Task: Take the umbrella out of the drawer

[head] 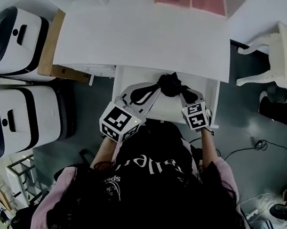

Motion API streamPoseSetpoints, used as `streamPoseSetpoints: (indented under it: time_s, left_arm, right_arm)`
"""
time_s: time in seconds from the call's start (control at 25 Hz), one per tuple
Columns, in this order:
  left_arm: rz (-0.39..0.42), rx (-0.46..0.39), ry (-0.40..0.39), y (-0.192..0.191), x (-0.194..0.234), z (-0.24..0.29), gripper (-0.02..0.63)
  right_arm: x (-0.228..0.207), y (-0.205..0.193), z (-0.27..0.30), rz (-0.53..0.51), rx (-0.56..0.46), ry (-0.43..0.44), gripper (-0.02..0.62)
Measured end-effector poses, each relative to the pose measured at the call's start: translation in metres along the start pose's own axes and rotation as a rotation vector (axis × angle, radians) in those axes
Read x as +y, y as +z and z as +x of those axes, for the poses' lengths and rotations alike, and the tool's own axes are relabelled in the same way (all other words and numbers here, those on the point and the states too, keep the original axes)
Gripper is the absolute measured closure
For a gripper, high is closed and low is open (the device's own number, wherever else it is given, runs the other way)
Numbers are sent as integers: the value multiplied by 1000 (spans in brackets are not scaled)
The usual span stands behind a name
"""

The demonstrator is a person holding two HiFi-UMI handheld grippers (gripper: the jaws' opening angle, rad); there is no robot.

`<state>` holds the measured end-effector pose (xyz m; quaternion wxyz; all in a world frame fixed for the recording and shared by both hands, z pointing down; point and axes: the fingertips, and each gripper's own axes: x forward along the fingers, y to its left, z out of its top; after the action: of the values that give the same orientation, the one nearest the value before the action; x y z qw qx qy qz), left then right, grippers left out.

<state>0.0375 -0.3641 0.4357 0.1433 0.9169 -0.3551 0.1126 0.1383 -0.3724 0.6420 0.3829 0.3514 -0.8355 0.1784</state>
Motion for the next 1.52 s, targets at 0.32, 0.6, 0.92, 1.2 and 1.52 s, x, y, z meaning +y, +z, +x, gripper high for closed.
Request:
streamPoseSetpoints:
  time_s: [0.32,0.6,0.92,1.2,1.52]
  left_arm:
    - [-21,39,59,-9,12,5,579]
    - [-43,65,123,-14,26,1,580]
    - [-45,82,178,-19,41,-9,580]
    - [-83,131,209,-37,49,-27,580]
    - [-71,122,214,-36,55,-39,580]
  right_arm:
    - [-6,-34,61,-77,129,154,380]
    - [-1,-61,100,-314,299,214,335]
    - [-9,-88,139,-508,462,179,319]
    - [-9,-100,160,-469,540,156,313]
    - [-8,-95,159,-472,544,152,314]
